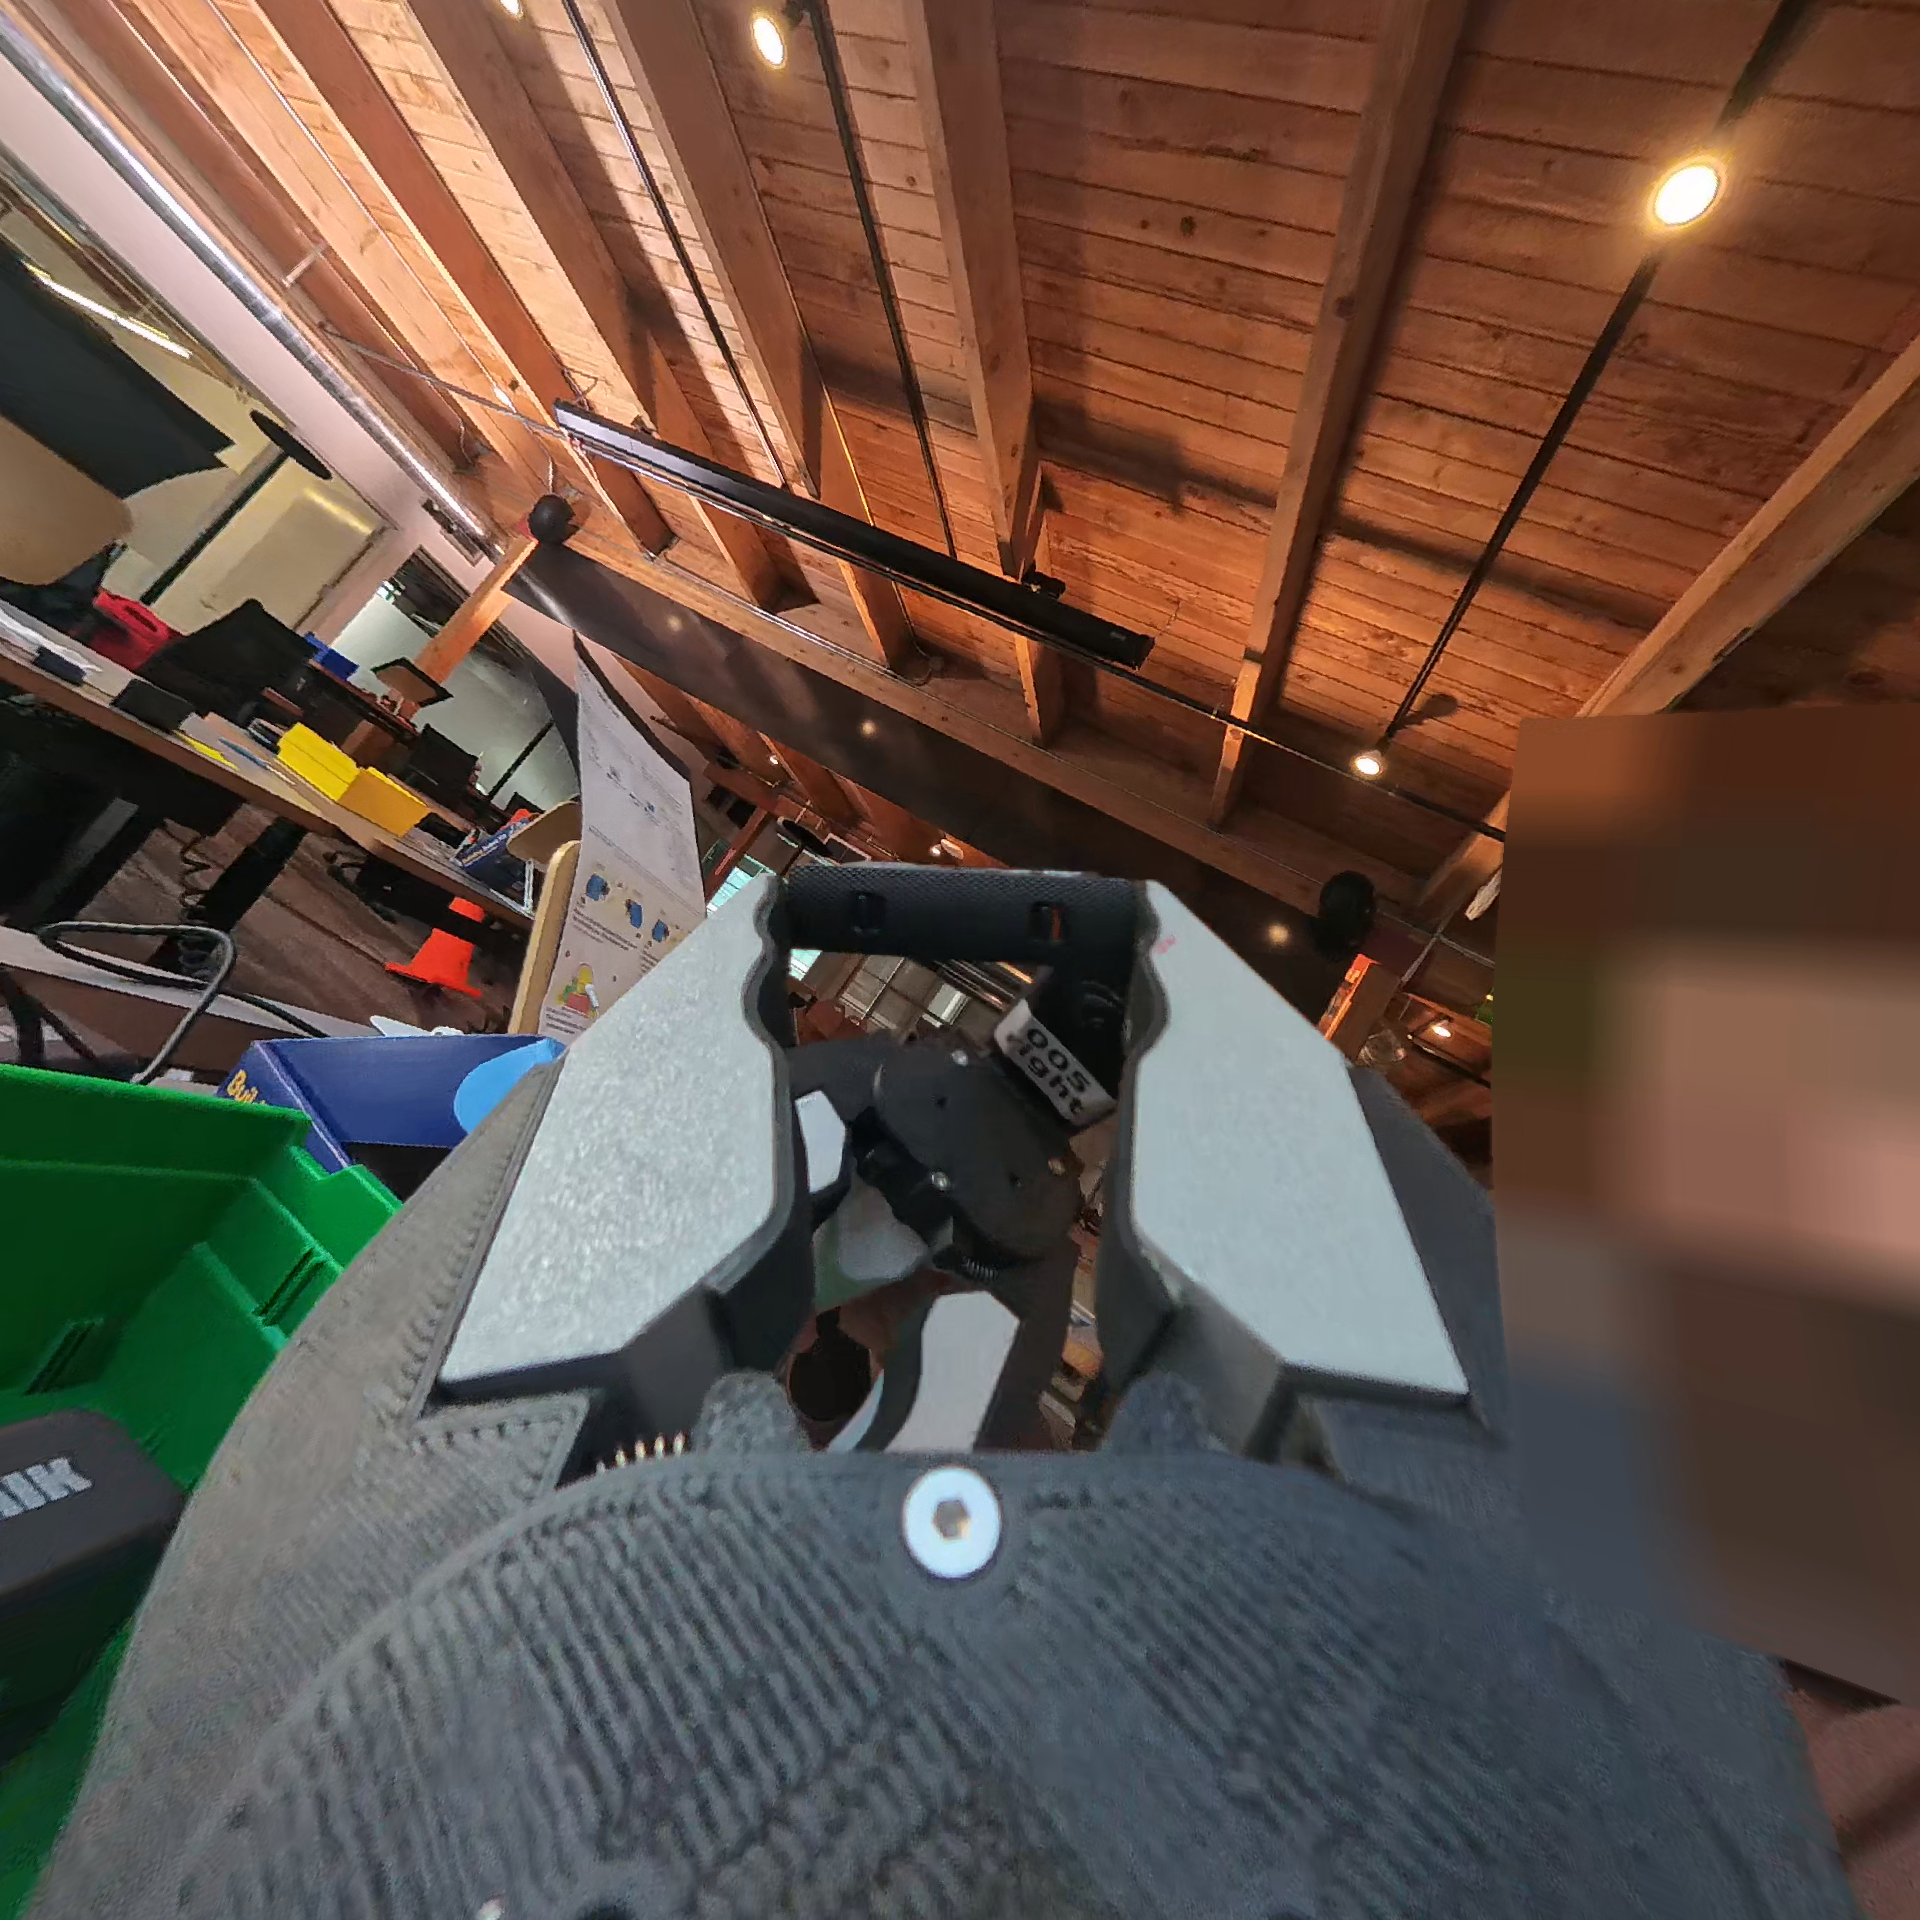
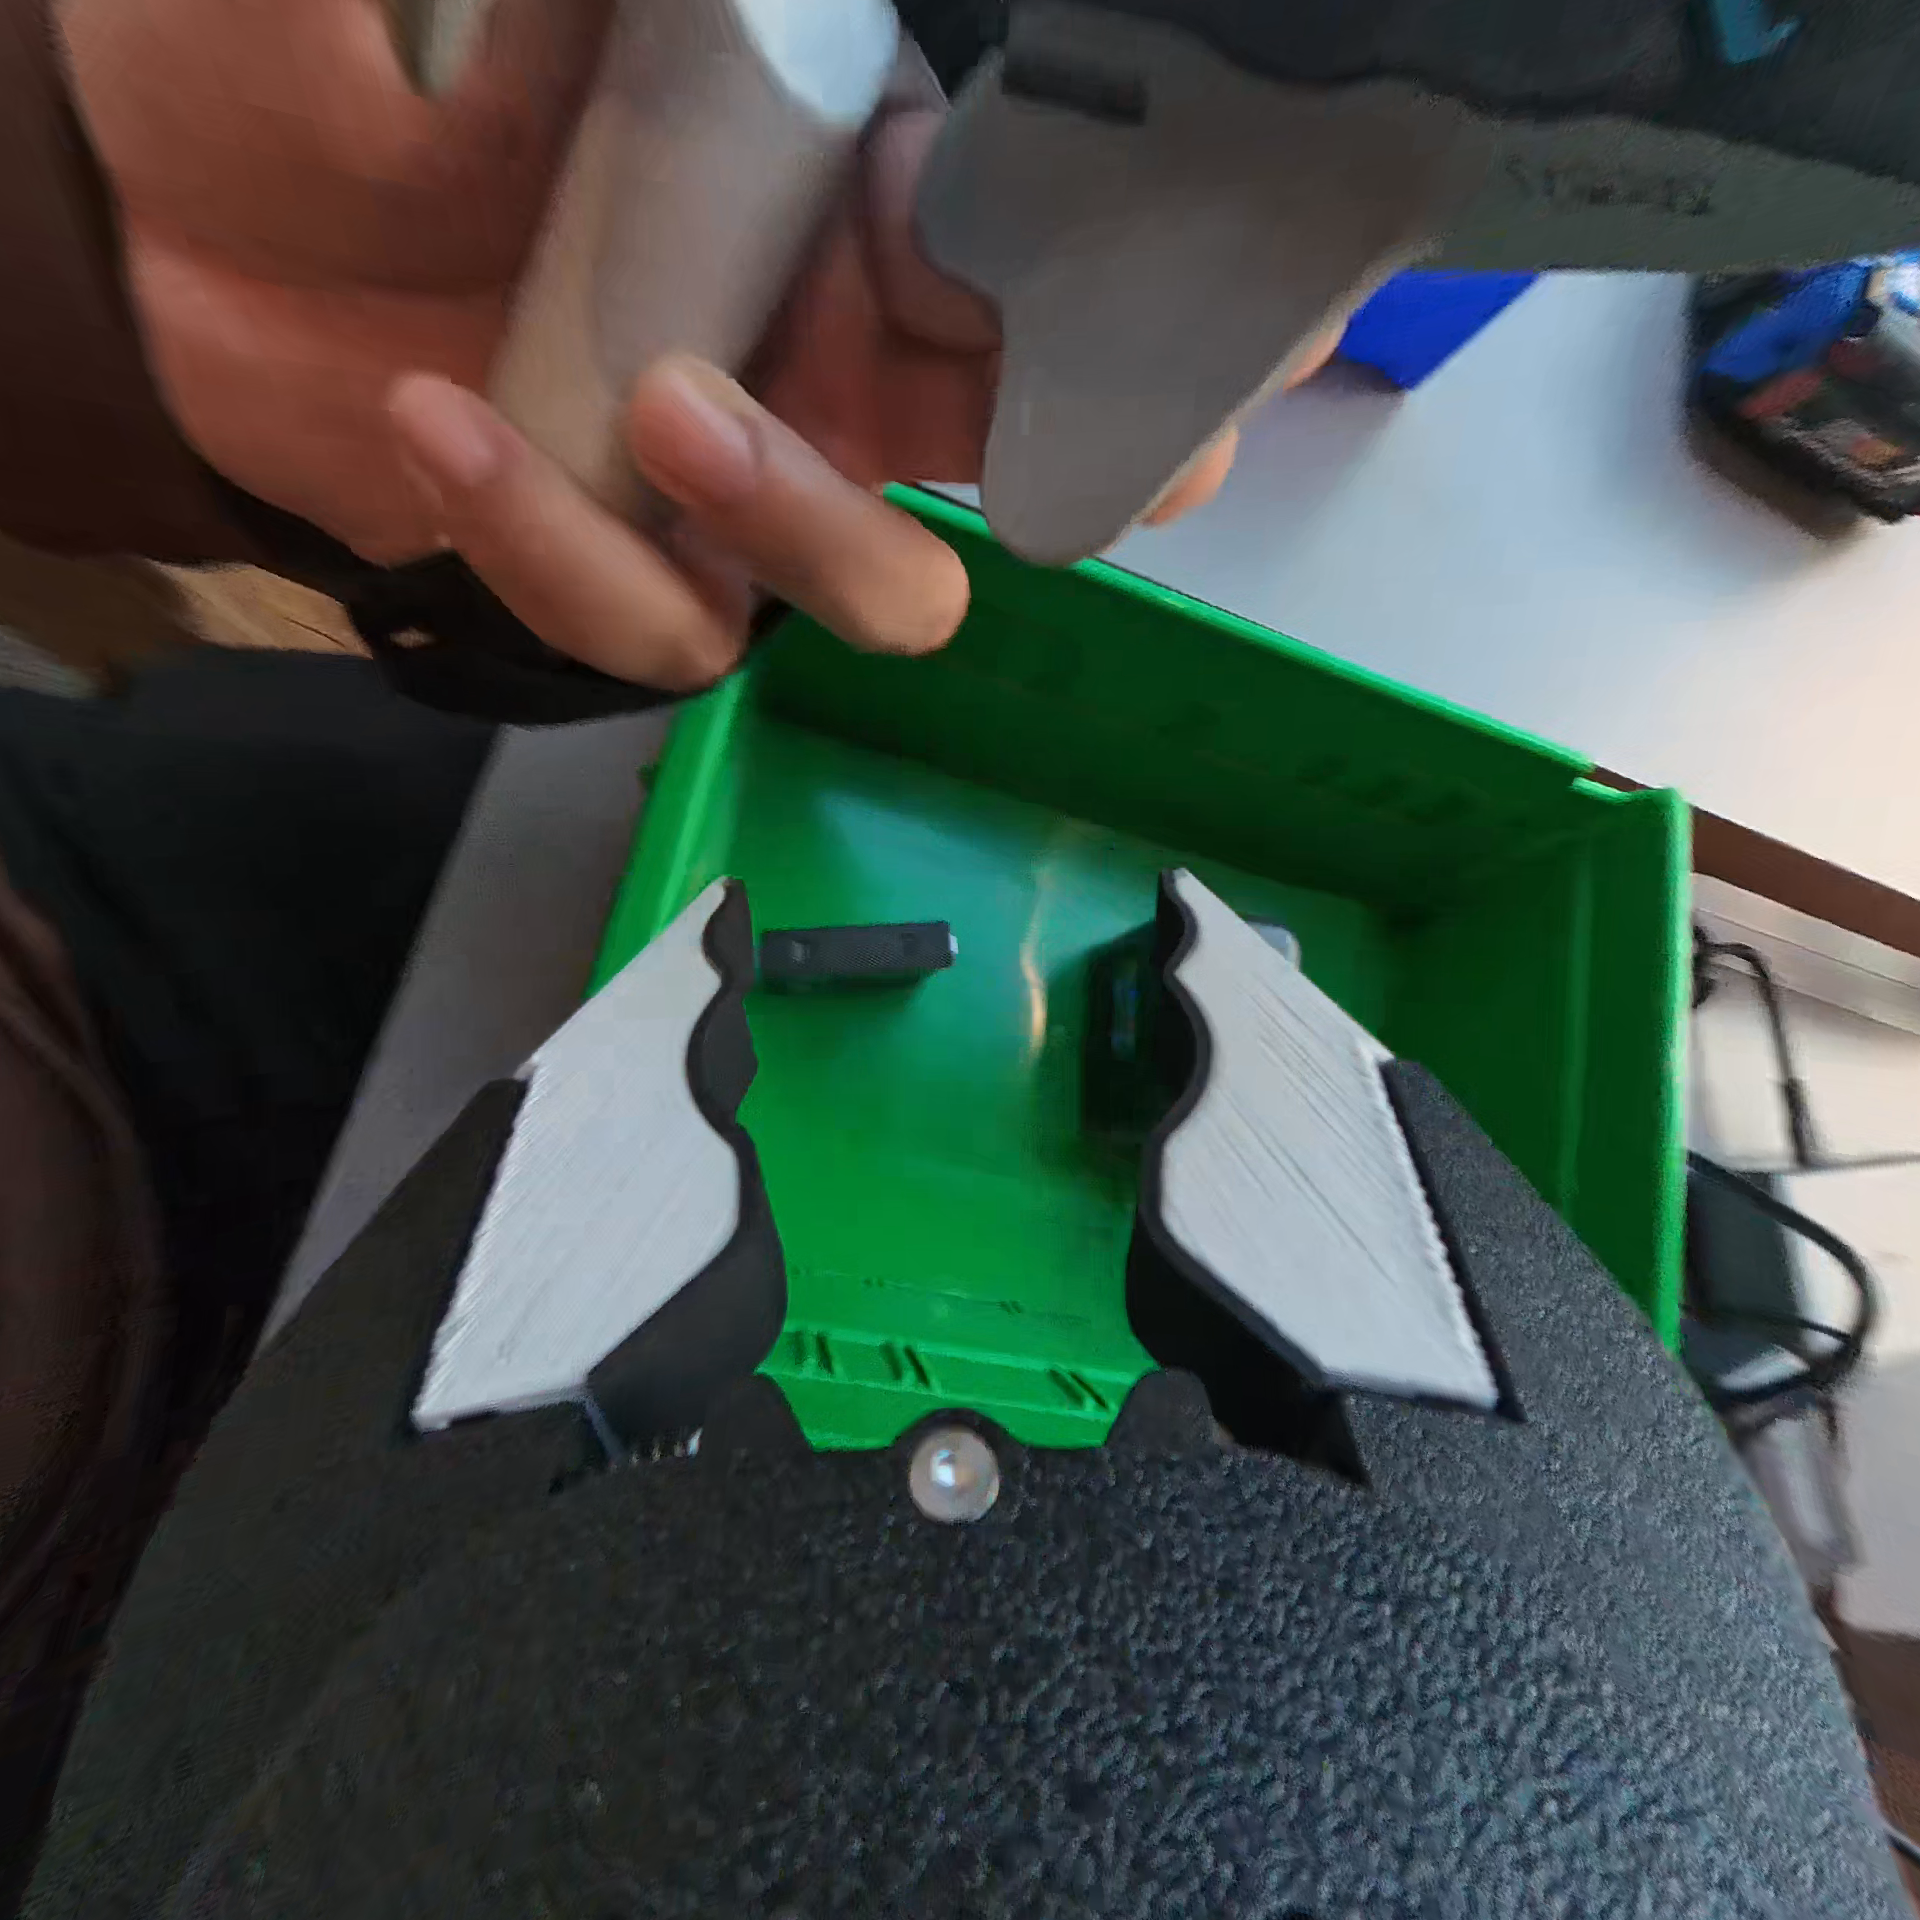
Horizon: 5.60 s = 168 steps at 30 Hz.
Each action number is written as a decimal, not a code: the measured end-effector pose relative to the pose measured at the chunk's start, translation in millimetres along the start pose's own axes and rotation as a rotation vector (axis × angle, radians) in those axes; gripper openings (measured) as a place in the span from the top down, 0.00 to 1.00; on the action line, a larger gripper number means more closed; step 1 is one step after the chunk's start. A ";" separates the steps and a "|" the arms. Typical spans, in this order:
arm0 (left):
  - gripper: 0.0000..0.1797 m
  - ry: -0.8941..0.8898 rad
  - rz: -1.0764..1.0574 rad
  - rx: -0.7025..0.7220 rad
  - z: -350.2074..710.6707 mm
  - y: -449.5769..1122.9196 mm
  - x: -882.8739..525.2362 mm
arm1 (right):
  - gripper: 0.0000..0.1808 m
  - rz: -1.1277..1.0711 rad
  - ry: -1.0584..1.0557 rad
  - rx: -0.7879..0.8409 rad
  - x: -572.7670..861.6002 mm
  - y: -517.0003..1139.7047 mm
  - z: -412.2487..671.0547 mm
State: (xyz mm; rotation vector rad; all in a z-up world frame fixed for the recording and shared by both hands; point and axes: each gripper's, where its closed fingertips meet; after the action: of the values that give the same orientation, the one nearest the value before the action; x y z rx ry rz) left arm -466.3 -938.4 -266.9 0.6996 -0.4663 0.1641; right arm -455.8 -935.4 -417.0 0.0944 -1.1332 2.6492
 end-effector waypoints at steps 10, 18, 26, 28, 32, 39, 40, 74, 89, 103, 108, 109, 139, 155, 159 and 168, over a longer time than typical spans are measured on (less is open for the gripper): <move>0.65 -0.012 -0.003 0.027 8.7 -12.5 12.6 | 0.59 -0.084 -0.048 -0.046 8.5 5.8 -6.3; 0.65 0.089 0.049 -0.044 1.1 -12.4 16.8 | 0.59 -0.091 -0.041 -0.041 11.4 2.9 -6.1; 0.65 0.570 0.321 -0.219 0.5 -25.0 2.0 | 0.59 -0.076 -0.016 -0.039 13.6 -2.7 -7.6; 0.65 0.815 0.406 -0.335 -3.7 -29.1 1.4 | 0.58 -0.041 0.000 -0.038 9.9 -3.3 -8.0; 0.65 1.400 0.507 -0.601 -16.4 -29.3 8.8 | 0.58 0.152 0.057 -0.042 -18.1 -3.1 -8.5; 0.65 2.026 0.484 -0.817 -37.5 -17.6 25.4 | 0.58 0.509 0.178 0.027 -60.9 -26.7 6.1; 0.65 2.092 0.481 -0.816 -37.6 -17.0 27.6 | 0.59 0.533 0.190 0.034 -60.1 -30.6 6.0; 0.63 2.284 0.385 -1.042 -92.7 -26.9 -19.2 | 0.76 0.326 0.217 0.240 -6.6 -58.6 26.6; 0.54 1.468 0.491 -0.712 -79.7 -2.2 -1.1 | 0.77 0.337 0.314 0.452 31.4 -121.0 34.8; 0.40 -0.041 -0.200 -0.667 -164.3 45.4 97.6 | 0.77 0.112 -0.092 0.933 29.3 -236.1 48.9; 0.41 -0.191 -0.265 -0.679 -169.6 65.6 107.7 | 0.77 -0.078 -0.252 0.756 9.9 -183.8 62.5; 0.41 -0.215 -0.279 -0.669 -167.8 67.0 110.2 | 0.77 -0.105 -0.275 0.736 7.0 -178.4 64.1; 0.53 0.226 0.308 -0.877 -139.1 -32.0 0.5 | 0.77 -0.154 -0.051 0.268 45.0 -87.3 23.9; 0.66 0.375 0.620 -1.550 -155.9 -126.3 -75.4 | 0.77 0.134 -0.020 -0.344 -9.3 16.9 -70.2; 0.65 0.393 0.640 -1.623 -166.6 -130.2 -81.3 | 0.99 0.095 -0.018 -0.283 3.3 10.9 -63.0; 0.69 0.527 0.699 -1.830 -189.8 -155.4 -96.4 | 0.93 0.058 0.041 -0.216 21.5 -6.7 -55.1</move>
State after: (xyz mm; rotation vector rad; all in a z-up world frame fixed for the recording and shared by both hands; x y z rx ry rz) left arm -437.5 -931.3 -528.8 -1.3055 -0.1711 0.4555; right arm -472.4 -886.8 -447.1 -0.0337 -1.4191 2.5458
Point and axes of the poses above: each gripper's, where its closed fingertips meet, y out along the fingers, z out of its top, x = y × z across the jaws, and after that the axes turned 8 degrees about y, right-handed
